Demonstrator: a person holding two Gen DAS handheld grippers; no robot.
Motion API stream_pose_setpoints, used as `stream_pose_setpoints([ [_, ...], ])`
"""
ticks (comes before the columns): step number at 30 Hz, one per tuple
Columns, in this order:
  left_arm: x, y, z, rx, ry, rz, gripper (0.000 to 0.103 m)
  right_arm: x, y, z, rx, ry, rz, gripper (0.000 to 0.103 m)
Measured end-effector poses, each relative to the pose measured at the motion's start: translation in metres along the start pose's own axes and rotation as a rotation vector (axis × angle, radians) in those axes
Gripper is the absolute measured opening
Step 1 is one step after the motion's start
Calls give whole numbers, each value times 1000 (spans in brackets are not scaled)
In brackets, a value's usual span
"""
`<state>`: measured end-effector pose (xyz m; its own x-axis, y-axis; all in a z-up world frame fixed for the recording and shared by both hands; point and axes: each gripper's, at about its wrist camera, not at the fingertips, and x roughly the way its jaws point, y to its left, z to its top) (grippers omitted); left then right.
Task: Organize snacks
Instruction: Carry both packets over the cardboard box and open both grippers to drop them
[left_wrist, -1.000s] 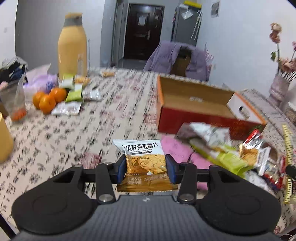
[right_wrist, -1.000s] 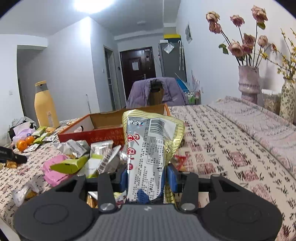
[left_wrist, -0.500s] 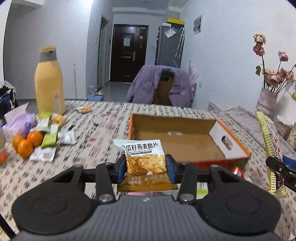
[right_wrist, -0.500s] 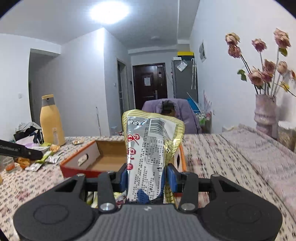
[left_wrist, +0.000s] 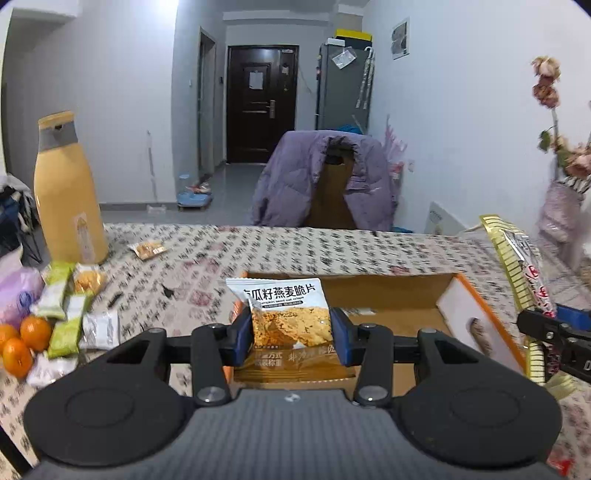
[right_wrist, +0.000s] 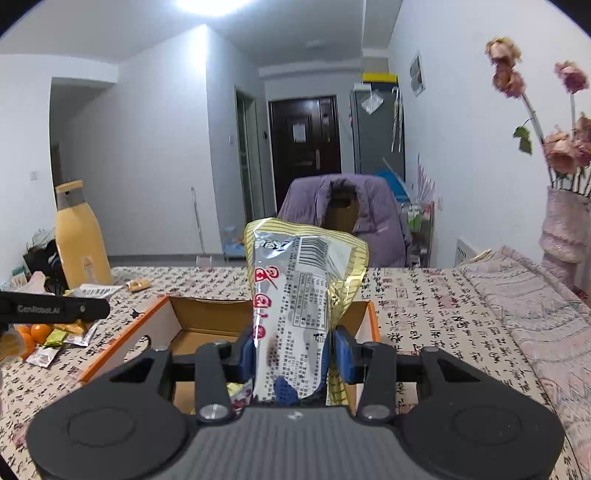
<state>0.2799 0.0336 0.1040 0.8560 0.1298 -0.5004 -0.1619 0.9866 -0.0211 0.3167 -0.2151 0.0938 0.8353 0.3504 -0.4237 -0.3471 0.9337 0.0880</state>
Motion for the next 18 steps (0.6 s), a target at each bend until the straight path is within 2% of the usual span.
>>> stream_pose_setpoints([
  [8,57,-12,8,28,79,56,44,61,12,14,-44,114,-31,42],
  [12,85,-16,5,33,137,84,44,94,19,12,-80,187,-55,42],
  [18,116,-19,-7,33,221,84,44,134,25,1,-115,301,-85,43],
])
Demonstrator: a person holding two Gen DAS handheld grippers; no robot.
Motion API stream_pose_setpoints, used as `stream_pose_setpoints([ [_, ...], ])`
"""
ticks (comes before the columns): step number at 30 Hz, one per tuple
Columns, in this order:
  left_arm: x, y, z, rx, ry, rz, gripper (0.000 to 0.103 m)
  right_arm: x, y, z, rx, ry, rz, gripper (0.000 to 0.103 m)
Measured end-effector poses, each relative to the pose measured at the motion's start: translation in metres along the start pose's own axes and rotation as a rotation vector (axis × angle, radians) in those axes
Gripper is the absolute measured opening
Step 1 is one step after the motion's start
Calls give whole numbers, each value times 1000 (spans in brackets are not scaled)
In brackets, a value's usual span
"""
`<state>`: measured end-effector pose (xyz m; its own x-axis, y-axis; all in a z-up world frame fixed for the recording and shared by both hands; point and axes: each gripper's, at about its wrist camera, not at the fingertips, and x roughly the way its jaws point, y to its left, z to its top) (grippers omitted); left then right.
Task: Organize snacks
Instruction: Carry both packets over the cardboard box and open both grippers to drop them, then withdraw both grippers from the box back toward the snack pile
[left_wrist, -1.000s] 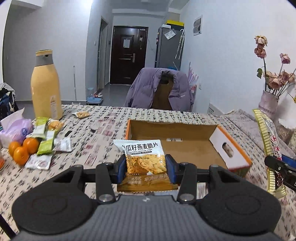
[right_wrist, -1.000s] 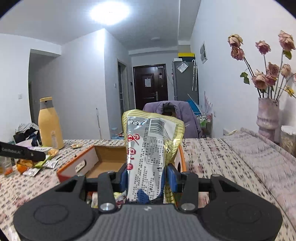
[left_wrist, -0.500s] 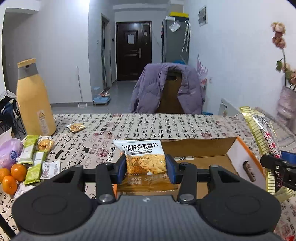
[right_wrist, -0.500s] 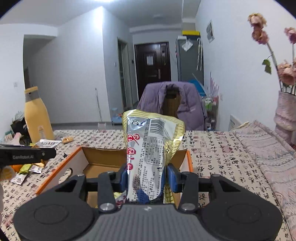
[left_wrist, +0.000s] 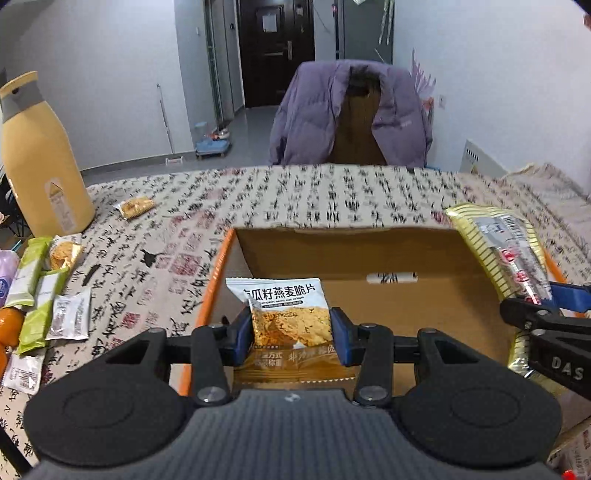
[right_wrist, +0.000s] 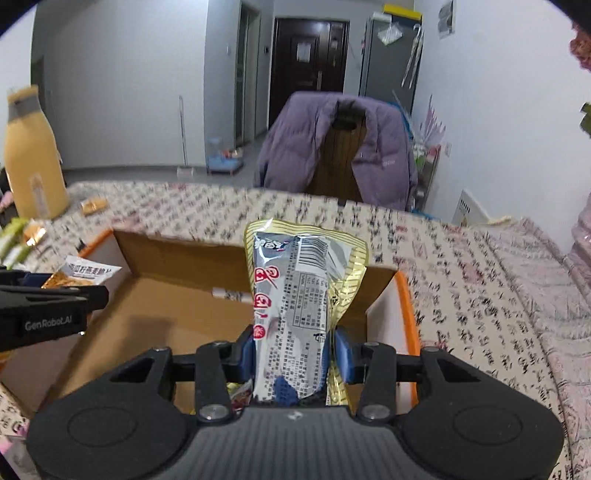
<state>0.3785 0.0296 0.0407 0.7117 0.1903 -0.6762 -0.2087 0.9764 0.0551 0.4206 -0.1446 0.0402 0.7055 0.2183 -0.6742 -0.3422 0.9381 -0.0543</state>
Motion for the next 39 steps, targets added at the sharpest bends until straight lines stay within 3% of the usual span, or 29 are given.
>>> stream_pose_setpoints([
  [5,13,-3,-7,-5,36,4,45,17,3,-11,-17,60,-7,45],
  [8,14,-1,-9,-4,35,1,47,20,1,-12,-10,69,-4,55],
  [12,9,1,-11,-12,-2,3,72,16,-4,-15,5,60,8,68],
  [15,3,3,-12,-19,-40,-8,78,9,-8,-17,18,40,28,78],
  [19,-8,5,-15,-41,-84,-31,97,-5,-10,-19,21,2,34,94],
  [21,-17,7,-16,-55,-119,-37,102,-14,-12,-21,32,-22,43,102],
  [28,-51,9,-24,-55,-220,-59,103,-47,-14,-31,39,-103,37,103],
  [39,-106,26,-49,-65,-292,-70,103,-113,-18,-58,51,-239,24,103],
])
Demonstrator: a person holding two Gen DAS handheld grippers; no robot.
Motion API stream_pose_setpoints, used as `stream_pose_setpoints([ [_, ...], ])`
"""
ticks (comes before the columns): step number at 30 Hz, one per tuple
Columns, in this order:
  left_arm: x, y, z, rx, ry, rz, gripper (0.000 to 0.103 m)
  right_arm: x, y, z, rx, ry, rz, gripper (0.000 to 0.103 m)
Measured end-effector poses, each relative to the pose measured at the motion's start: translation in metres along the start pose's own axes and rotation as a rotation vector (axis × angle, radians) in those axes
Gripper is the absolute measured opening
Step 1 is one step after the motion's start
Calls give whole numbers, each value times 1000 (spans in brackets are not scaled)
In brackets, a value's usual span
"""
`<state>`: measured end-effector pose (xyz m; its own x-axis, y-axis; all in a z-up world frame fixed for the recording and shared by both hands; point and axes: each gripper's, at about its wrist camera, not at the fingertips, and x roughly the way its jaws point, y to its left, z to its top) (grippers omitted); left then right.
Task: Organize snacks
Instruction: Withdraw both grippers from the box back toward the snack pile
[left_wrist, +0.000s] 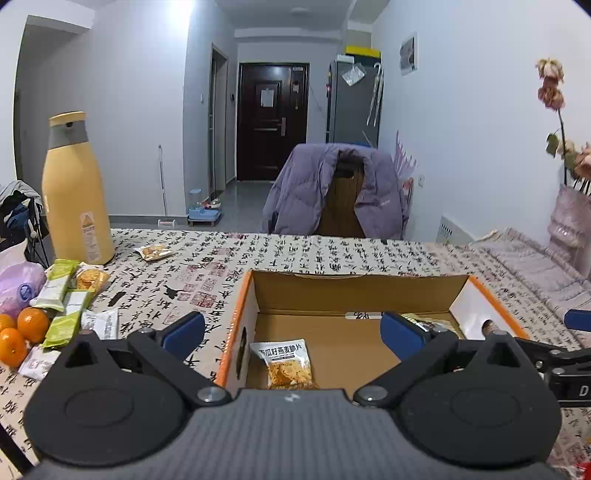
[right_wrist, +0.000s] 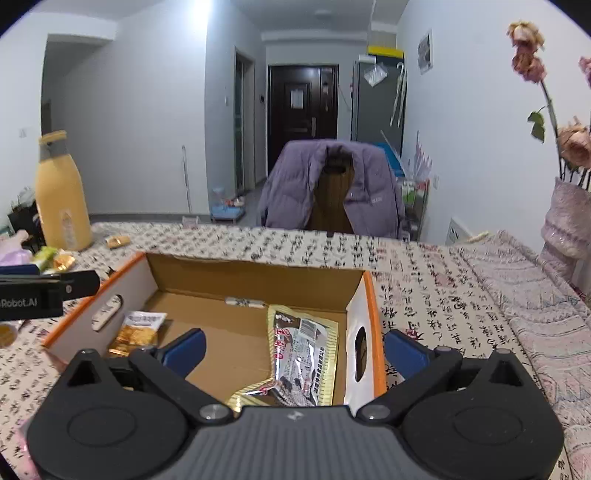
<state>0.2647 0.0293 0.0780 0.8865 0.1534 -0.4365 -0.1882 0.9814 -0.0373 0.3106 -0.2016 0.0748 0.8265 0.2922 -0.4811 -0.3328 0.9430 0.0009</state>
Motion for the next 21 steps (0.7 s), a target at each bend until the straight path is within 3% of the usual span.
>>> stream_pose_setpoints([
  [12,-70,28,-21,-27,-67,-22,103,-78,10,-33,-13,-120,1,103],
  [21,-109,42,-57,-26,-65,-34,103,-122,28,-72,-15,-155,15,103],
])
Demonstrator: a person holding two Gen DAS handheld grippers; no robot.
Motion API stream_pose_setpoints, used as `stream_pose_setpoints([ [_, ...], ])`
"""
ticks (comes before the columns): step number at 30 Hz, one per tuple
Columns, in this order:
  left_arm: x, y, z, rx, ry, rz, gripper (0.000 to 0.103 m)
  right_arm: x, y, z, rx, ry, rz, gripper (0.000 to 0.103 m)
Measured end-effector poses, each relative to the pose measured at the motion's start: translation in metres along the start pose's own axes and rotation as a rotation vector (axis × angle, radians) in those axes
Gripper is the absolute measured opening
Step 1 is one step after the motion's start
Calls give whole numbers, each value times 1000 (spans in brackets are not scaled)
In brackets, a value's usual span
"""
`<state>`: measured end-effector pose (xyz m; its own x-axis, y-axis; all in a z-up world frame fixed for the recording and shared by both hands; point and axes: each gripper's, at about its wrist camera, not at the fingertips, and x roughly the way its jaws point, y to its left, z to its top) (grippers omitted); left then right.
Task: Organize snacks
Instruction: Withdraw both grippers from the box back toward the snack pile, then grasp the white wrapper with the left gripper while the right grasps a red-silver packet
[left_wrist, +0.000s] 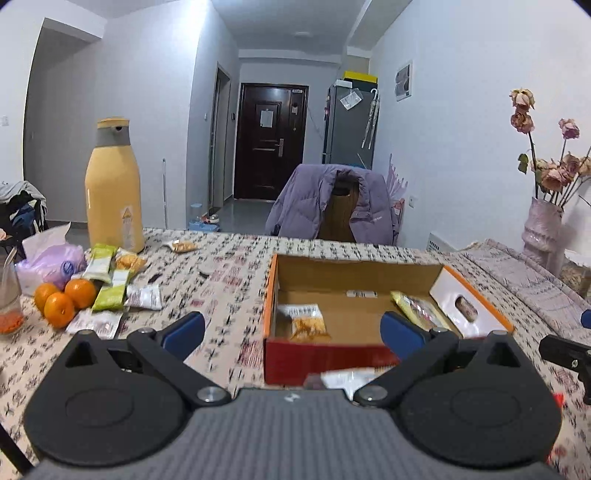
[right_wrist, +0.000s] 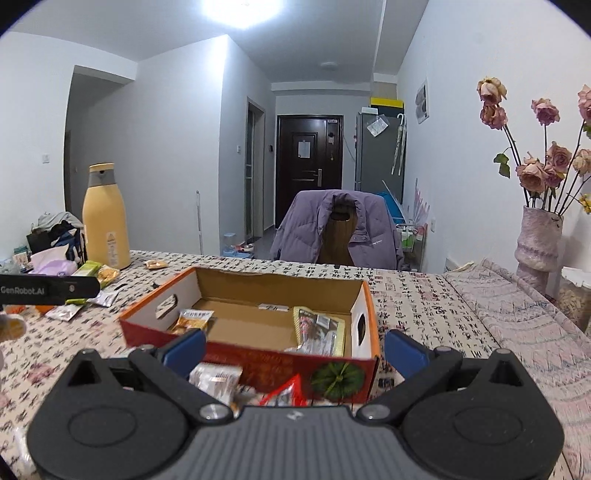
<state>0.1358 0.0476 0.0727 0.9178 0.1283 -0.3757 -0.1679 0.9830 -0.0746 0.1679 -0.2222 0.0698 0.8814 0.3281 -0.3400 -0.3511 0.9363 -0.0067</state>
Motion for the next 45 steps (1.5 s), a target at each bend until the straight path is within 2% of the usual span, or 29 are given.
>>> stream_pose_setpoints([
  [13,-23,25,-61,-11,81,-5,103,-45,10,-53,50,12,2,103],
  [20,-38,40,-86,-28,73,14,103,-52,13,-77,74,18,-7,103],
  [27,-53,44,-104,13,51,19,103,-59,15,-99,89,28,-8,103],
  [39,-52,58,-130,34,106,9,103,-58,14,-113,111,48,-30,103],
  [45,-47,60,-133,35,126,-1,103,-53,17,-114,106,58,-24,103],
])
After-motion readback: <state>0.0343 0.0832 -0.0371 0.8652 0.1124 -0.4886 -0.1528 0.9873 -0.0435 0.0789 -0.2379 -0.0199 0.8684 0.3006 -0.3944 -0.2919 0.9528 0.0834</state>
